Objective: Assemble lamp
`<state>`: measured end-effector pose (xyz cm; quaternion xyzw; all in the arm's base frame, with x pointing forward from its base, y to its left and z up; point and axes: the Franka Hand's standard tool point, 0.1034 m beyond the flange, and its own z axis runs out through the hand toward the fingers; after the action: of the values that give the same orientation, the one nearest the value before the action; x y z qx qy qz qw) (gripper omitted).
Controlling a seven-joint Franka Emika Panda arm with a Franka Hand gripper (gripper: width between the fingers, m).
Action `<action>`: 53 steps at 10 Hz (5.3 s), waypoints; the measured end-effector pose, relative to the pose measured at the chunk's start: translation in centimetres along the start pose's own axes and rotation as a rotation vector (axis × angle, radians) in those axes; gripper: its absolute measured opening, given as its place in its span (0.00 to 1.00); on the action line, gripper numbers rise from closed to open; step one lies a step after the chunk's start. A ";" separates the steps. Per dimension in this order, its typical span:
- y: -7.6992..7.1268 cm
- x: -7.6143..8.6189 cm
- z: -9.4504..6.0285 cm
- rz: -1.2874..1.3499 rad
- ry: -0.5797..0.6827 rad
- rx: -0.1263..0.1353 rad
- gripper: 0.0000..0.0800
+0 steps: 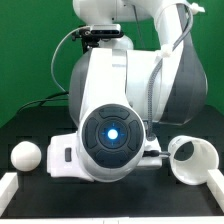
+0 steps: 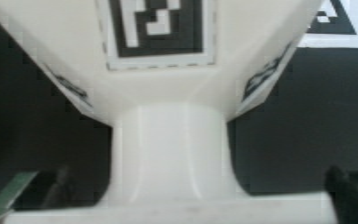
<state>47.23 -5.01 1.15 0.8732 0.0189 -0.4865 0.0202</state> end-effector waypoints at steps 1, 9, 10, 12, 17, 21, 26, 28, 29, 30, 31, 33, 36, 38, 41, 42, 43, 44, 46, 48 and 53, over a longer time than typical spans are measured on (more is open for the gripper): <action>0.0 0.0 0.0 0.000 0.000 0.000 0.71; -1.0 -1.0 -1.8 -0.007 -0.011 0.035 0.66; -1.8 -1.9 -3.8 -0.016 0.000 0.055 0.66; -2.2 -4.1 -7.7 -0.026 0.074 0.089 0.66; -1.2 -3.2 -10.9 -0.026 0.465 0.060 0.66; -4.5 -3.7 -17.3 0.082 0.894 0.310 0.66; -4.6 -3.0 -18.3 0.177 1.266 0.253 0.66; -6.0 -2.5 -18.7 0.187 1.476 0.202 0.66; -6.5 -1.9 -18.9 0.196 1.558 0.189 0.66; -7.7 -1.4 -19.1 0.210 1.658 0.184 0.66; -8.7 -0.3 -17.7 0.220 1.668 0.179 0.66; -8.8 0.1 -17.1 0.211 1.621 0.181 0.66; -10.2 0.8 -16.1 0.188 1.613 0.171 0.66; -11.6 1.9 -15.6 0.159 1.602 0.158 0.66; -13.6 3.4 -15.1 0.142 1.592 0.157 0.66; -13.6 3.7 -15.5 0.146 1.597 0.156 0.66; -13.4 3.9 -15.7 0.148 1.601 0.155 0.66; -13.2 4.2 -16.2 0.154 1.611 0.158 0.66; -13.0 4.5 -16.9 0.157 1.619 0.162 0.66; -13.0 4.6 -16.9 0.159 1.626 0.161 0.66; -13.1 4.7 -16.7 0.156 1.609 0.164 0.87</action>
Offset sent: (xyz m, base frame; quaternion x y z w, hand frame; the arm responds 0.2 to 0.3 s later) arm 0.0000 0.0000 0.0000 0.0000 0.0000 0.0000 1.0000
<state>63.19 8.99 5.76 0.9531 -0.0691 0.2930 -0.0297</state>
